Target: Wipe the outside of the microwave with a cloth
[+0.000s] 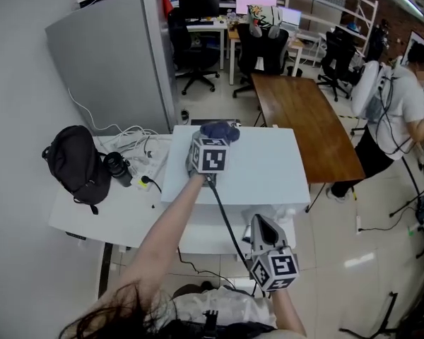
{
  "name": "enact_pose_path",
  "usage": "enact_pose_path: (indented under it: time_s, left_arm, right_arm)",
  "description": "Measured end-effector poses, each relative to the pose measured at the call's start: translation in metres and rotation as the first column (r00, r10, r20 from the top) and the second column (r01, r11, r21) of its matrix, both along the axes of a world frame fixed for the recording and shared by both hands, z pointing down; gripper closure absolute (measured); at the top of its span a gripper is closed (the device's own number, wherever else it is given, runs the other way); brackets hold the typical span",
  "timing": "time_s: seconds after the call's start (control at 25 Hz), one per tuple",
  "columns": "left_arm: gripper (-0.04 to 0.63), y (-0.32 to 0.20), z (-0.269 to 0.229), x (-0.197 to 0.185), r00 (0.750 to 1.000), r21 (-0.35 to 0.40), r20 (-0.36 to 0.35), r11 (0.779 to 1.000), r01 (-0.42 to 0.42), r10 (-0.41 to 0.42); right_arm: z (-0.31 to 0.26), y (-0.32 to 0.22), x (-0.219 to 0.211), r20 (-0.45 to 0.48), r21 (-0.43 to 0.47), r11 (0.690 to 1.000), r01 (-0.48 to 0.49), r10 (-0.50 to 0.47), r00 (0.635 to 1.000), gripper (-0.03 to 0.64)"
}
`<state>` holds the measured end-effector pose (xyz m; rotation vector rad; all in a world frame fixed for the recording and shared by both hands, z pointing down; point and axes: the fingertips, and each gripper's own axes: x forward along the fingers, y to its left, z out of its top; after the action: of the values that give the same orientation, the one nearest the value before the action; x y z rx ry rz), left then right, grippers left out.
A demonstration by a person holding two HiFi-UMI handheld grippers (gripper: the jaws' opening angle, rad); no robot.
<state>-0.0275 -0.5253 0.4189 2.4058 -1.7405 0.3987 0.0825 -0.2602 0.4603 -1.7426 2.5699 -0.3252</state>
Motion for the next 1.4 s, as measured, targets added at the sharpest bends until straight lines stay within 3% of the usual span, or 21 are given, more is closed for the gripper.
enact_pose_path:
  time_s: [0.2, 0.4, 0.6, 0.76, 0.96, 1.04, 1.24, 1.4]
  left_arm:
    - [0.546, 0.006, -0.01, -0.09, 0.97, 0.101, 0.157, 0.98, 0.17, -0.185]
    - [0.546, 0.019, -0.004, -0.14, 0.947, 0.092, 0.157, 0.959, 0.268, -0.279]
    - [0.546, 0.052, -0.017, -0.148, 0.96, 0.086, 0.054, 0.96, 0.268, -0.273]
    - [0.546, 0.107, -0.038, -0.147, 0.974, 0.12, -0.109, 0.97, 0.212, -0.199]
    - [0.546, 0.21, -0.035, -0.136, 0.947, 0.104, -0.309, 0.986, 0.13, -0.092]
    - [0.546, 0.251, -0.023, -0.133, 0.941, 0.105, -0.326, 0.986, 0.13, -0.09]
    - [0.546, 0.347, 0.012, -0.133, 0.952, 0.068, -0.261, 0.981, 0.181, -0.157]
    - [0.546, 0.411, 0.039, -0.137, 0.926, -0.006, -0.319, 0.977, 0.213, -0.204]
  right_arm:
    - [0.003, 0.002, -0.022, 0.006, -0.007, 0.998, 0.064, -0.064, 0.998, 0.594]
    - [-0.001, 0.006, -0.033, 0.009, 0.0, 0.996, 0.093, -0.093, 0.996, 0.594]
    - [-0.005, 0.018, -0.029, 0.013, 0.009, 0.996, 0.092, -0.092, 0.996, 0.594]
    - [0.002, 0.037, -0.017, 0.026, 0.005, 0.997, 0.081, -0.081, 0.996, 0.594]
    - [0.016, 0.067, -0.002, 0.043, -0.03, 0.998, 0.062, -0.06, 0.997, 0.594]
    - [0.024, 0.082, 0.001, 0.044, -0.047, 0.997, 0.065, -0.063, 0.997, 0.594]
    - [0.036, 0.118, 0.0, 0.053, -0.075, 0.994, 0.079, -0.075, 0.996, 0.594]
    - [0.04, 0.149, -0.001, 0.054, -0.091, 0.992, 0.086, -0.081, 0.995, 0.594]
